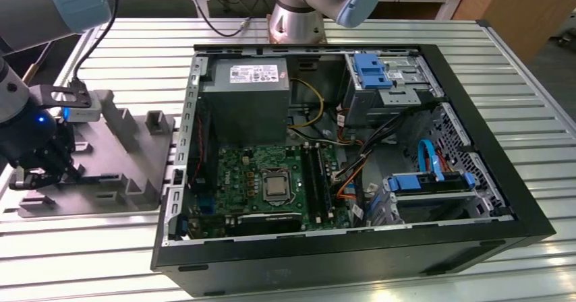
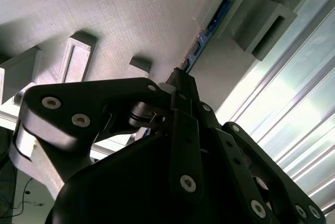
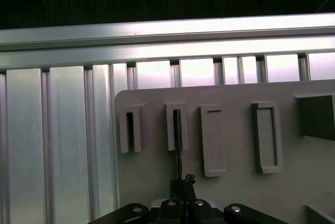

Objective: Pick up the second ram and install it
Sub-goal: 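Pick up the second ram and move it above second insertion slot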

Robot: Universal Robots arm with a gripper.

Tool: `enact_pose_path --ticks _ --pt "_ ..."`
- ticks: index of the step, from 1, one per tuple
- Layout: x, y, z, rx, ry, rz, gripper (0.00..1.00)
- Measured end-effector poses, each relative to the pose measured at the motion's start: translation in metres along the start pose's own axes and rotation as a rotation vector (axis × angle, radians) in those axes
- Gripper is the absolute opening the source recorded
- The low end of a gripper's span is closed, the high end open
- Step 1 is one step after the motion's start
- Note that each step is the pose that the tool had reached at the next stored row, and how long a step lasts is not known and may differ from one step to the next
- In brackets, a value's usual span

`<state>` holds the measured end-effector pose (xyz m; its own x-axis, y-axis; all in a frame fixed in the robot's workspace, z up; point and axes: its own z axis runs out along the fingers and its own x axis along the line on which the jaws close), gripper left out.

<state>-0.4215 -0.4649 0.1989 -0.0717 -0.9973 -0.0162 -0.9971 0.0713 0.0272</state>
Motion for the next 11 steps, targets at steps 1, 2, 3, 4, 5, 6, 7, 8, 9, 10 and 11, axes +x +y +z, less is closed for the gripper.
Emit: enact_pose_path --ticks 1,2,3,4,5,6,7,8,9,10,11 --pt "0.0 0.0 0.0 0.0 0.0 0.0 0.11" --pt "0.0 0.0 0.0 0.0 0.0 0.0 0.11" --pt "0.0 0.0 0.0 0.0 0.0 0.0 0.11" --pt "0.0 0.0 0.0 0.0001 0.0 0.0 0.11" --pt "0.0 0.0 0.0 0.0 0.0 0.0 0.11" --pt "0.0 0.0 0.0 0.0001 -0.0001 0.001 0.11" --pt "0.0 0.0 -0.0006 0.0003 -0.0003 0.001 0.11" --pt "-0.0001 0.0 -0.0015 0.0007 -0.0006 0.001 0.11" --pt "-0.0001 0.0001 -0.0029 0.0003 -0.0003 0.001 0.11" --pt "-0.0001 0.0001 -0.0045 0.0 0.0 0.001 0.11" --pt "-0.0001 0.0002 -0.0056 0.0001 -0.0001 0.001 0.11"
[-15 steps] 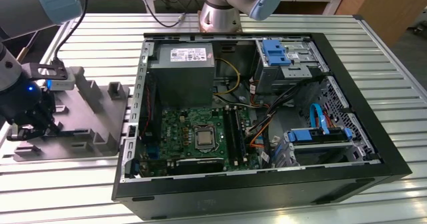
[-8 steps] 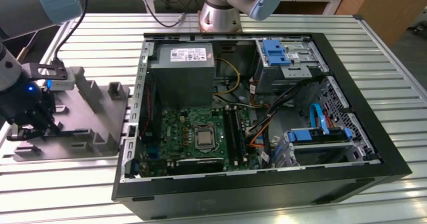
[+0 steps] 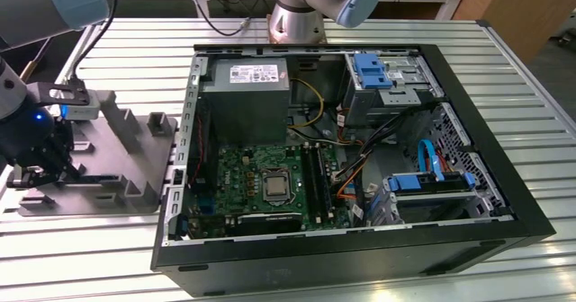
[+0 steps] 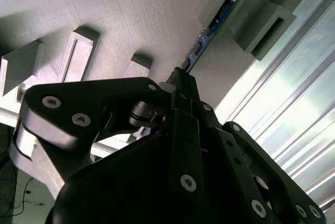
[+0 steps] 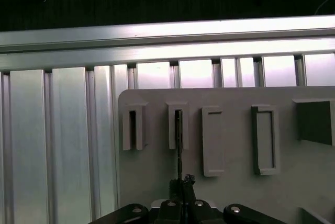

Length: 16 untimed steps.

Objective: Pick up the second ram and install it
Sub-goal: 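Pick up the second ram and move it above second insertion slot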

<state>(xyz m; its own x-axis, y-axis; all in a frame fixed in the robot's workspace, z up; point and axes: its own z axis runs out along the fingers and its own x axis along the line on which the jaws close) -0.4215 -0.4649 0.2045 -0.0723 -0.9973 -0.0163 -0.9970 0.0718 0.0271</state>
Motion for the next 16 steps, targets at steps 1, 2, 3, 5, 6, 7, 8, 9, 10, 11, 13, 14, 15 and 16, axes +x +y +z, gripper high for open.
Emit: enact_pose_path --ticks 1,2,3,5,6,7,8,9,10,11,13,14,15,16 --pt "0.0 0.0 -0.0009 -0.0001 0.0001 0.0 0.11" --pt "0.0 0.0 -0.0011 0.0001 -0.0001 0.0 0.11" --pt "0.0 0.0 -0.0011 0.0001 -0.0001 0.0 0.11" --pt "0.0 0.0 -0.0012 -0.0001 0.0 0.0 0.11" --pt "0.0 0.0 -0.0012 -0.0001 0.0001 0.0 0.11" --pt "0.0 0.0 -0.0012 -0.0001 0.0001 0.0 0.11" --pt "0.0 0.0001 -0.0012 -0.0001 0.0001 0.0 0.11" --pt "0.0 0.0 -0.0012 -0.0001 0.0 0.0 0.11" --pt "0.0 0.0 -0.0012 -0.0001 0.0 0.0 0.11" --pt "0.0 0.0 -0.0012 -0.0001 0.0001 0.0 0.11" --pt "0.0 0.0001 -0.0013 -0.0001 0.0001 0.0 0.11" --pt "0.0 0.0 -0.0012 -0.0001 0.0 0.0 0.11" --pt "0.0 0.0 -0.0012 -0.0001 0.0001 0.0 0.11" --pt "0.0 0.0001 -0.0012 -0.0001 0.0001 -0.001 0.11"
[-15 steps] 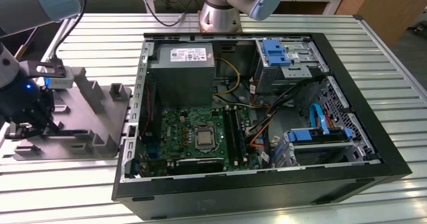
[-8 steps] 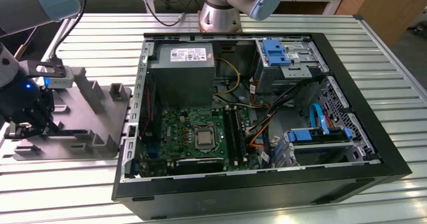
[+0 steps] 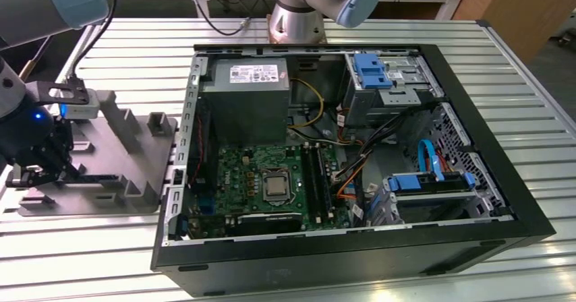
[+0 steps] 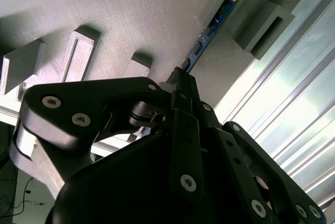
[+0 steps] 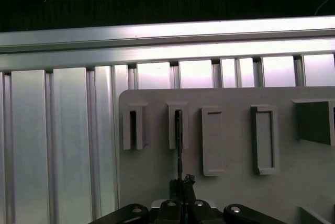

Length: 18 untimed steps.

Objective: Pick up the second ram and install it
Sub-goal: 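Pick up the second ram and move it above second insertion slot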

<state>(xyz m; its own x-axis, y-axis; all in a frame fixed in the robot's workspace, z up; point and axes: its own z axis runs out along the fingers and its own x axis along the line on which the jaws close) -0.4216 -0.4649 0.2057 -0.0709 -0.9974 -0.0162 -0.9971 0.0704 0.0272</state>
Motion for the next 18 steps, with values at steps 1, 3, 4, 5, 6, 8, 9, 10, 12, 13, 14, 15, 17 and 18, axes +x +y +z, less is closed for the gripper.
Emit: enact_pose_path --ticks 1,3,4,5,6,8,9,10,12,13,14,15,17,18 --pt "0.0 0.0 0.0 -0.0002 0.0002 -0.007 0.11" --pt "0.0 0.0 0.0 -0.0005 0.0007 -0.027 0.11" --pt "0.0 0.0 0.0 -0.0005 0.0009 -0.032 0.11" --pt "0.0 0.0 0.0 -0.0007 0.0011 -0.04 0.11" --pt "0.0 0.0 0.0 -0.0008 0.0014 -0.052 0.11" --pt "0.0 0.0 0.0 -0.0013 0.0022 -0.081 0.11" --pt "0.0 0.0 0.0 -0.0015 0.0024 -0.091 0.11" --pt "0.0 0.0 0.0 -0.0015 0.0025 -0.092 0.11" --pt "0.0001 0.0 0.0 -0.0016 0.0026 -0.089 0.11" --pt "0.0001 0.0 0.0 -0.0014 0.0023 -0.077 0.11" --pt "0.0001 0.0 0.0001 -0.0011 0.0019 -0.064 0.11" --pt "0.0001 0.0 0.0001 -0.001 0.0017 -0.057 0.11" --pt "0.0001 0.0 0.0002 -0.0009 0.0015 -0.057 0.11" --pt "0.0001 0.0 0.0002 -0.001 0.0016 -0.057 0.11"
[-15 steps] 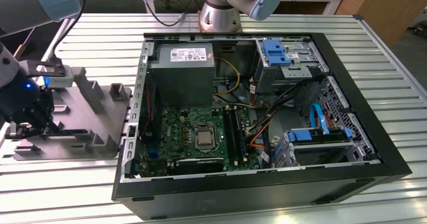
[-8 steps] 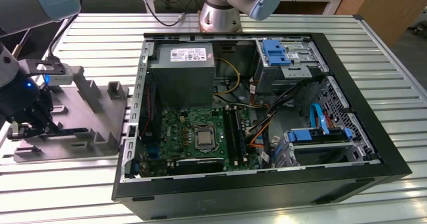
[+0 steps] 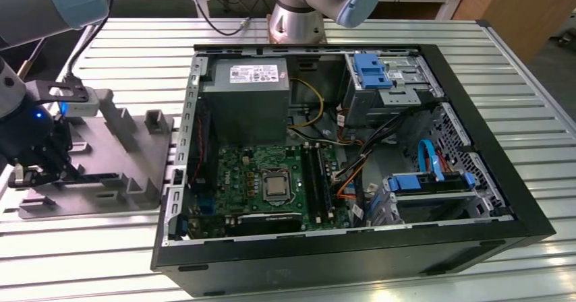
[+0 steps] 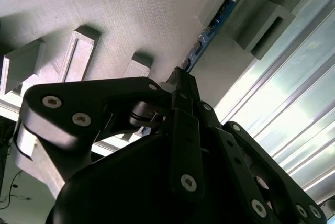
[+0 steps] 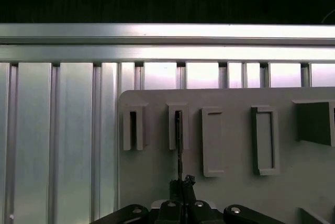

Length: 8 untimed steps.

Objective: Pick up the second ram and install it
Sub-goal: 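Pick up the second ram and move it above second insertion slot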

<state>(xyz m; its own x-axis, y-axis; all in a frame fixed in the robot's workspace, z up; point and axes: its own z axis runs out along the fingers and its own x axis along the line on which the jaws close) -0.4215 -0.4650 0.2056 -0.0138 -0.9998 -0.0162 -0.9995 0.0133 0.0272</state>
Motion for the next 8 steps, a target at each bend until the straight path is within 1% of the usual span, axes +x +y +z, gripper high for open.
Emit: enact_pose_path --ticks 3,6,8 --pt "0.0 0.0 0.0 0.0002 -0.0001 0.0 0.11" --pt "0.0 0.0001 -0.0023 -0.0001 0.0001 0.0 0.11" --pt "-0.0001 0.0 -0.0023 0.0002 -0.0002 0.001 0.11"
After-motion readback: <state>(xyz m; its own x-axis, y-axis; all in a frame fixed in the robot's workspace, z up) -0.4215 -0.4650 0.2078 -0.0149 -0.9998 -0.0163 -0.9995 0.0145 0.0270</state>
